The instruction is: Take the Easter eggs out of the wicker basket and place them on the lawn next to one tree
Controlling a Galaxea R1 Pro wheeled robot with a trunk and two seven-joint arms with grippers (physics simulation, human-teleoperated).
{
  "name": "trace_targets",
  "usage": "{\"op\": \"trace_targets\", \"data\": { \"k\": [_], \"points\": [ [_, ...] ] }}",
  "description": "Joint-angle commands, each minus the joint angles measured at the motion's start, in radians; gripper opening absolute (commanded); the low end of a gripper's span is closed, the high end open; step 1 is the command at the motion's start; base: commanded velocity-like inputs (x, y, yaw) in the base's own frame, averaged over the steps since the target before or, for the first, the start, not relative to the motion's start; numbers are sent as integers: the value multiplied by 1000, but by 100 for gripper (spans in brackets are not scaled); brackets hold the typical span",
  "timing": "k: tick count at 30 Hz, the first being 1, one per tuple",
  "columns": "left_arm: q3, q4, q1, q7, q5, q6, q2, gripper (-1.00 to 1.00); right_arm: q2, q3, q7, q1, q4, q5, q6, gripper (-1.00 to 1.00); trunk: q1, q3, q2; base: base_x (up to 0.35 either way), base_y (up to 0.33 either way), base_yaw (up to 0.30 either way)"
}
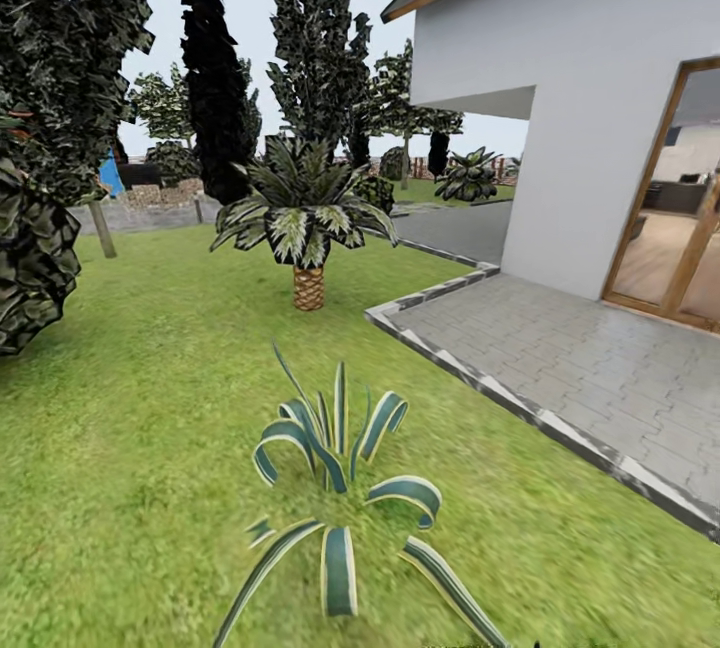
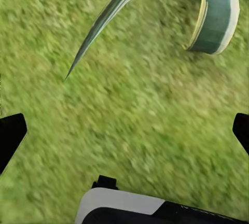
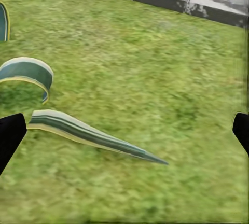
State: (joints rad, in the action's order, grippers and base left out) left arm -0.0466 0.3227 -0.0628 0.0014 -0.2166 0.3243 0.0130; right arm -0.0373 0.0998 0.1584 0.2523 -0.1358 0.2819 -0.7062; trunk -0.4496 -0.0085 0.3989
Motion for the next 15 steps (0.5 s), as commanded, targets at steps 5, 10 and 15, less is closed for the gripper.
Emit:
{"op": "trace_targets", "data": {
  "k": [5, 10, 15],
  "points": [
    [0, -1, 0, 0, -3, 3, -1, 100, -4, 13, 1, 1, 1, -7, -3, 100, 0, 2, 1, 1, 330, -272],
    [0, -1, 0, 0, -3, 4, -1, 100, -8, 18, 1, 1, 1, -7, -3, 100, 0, 5, 1, 0, 138, -272],
    [0, -1, 0, 0, -3, 4, 0, 100, -12, 19, 1, 1, 1, -7, -3, 100, 0, 8, 1, 0, 9, -272]
  ]
}}
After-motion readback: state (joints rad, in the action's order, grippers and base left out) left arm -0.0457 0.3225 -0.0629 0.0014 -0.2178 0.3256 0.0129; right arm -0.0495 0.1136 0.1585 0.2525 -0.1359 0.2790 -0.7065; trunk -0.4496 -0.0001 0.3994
